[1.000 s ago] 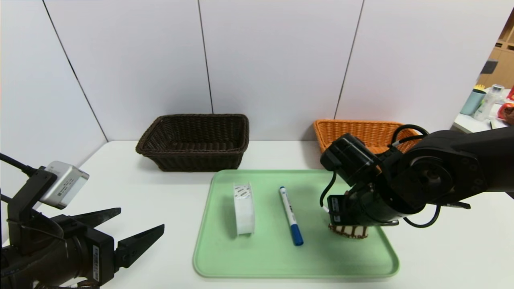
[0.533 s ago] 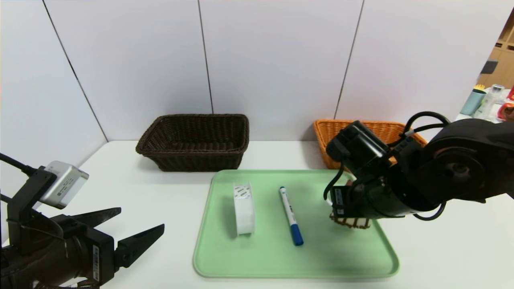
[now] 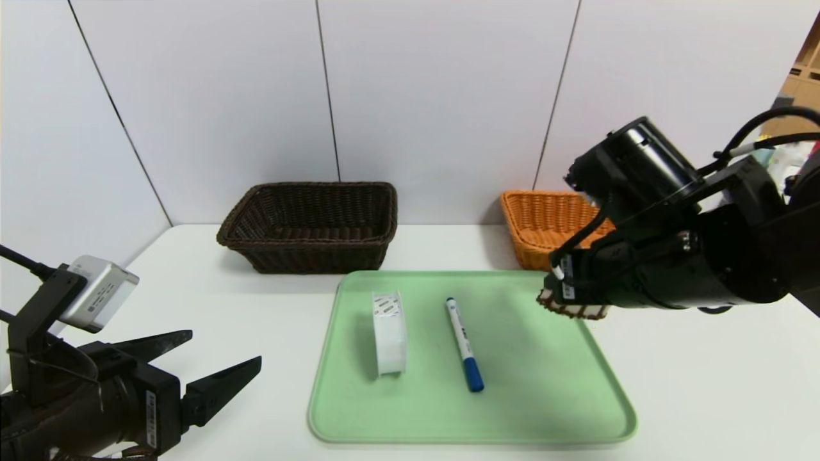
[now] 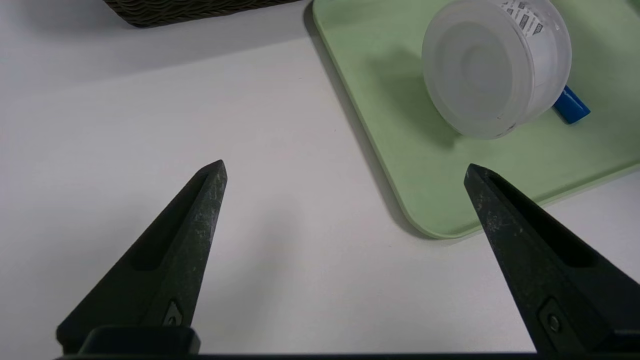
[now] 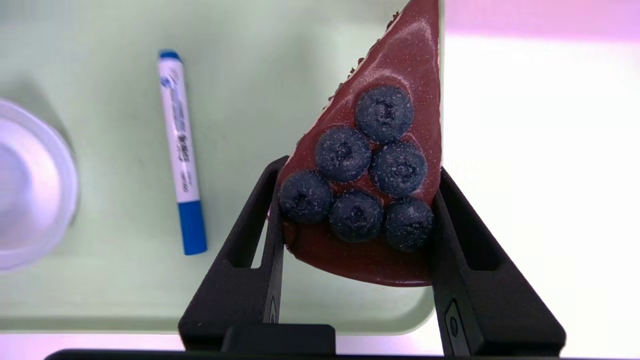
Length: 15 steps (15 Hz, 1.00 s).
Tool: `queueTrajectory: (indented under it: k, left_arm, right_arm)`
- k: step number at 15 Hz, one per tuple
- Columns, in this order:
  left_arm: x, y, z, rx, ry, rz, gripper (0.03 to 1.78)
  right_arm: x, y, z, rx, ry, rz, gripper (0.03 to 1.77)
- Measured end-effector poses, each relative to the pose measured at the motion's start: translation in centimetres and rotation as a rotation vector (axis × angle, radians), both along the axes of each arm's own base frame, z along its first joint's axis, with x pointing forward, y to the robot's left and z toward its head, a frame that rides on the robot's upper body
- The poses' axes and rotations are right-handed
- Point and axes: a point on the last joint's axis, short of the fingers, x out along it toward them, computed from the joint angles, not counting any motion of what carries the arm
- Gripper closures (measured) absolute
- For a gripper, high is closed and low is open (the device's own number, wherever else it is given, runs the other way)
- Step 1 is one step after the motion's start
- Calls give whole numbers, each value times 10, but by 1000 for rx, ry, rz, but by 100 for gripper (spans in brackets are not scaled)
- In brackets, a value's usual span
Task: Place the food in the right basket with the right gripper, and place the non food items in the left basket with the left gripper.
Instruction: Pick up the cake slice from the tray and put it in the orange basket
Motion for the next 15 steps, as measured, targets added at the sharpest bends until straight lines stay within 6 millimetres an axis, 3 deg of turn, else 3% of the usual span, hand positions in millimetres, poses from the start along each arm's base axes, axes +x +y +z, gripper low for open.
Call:
queueTrajectory:
  k: [7, 15]
  left_arm:
    - [0, 0, 0, -1, -3, 0, 12]
    - [-2, 1, -1, 2, 2, 1, 12]
  right_arm:
    - [15, -27, 46, -57, -272, -3, 99]
    - [67, -59, 55, -131, -371, -67, 99]
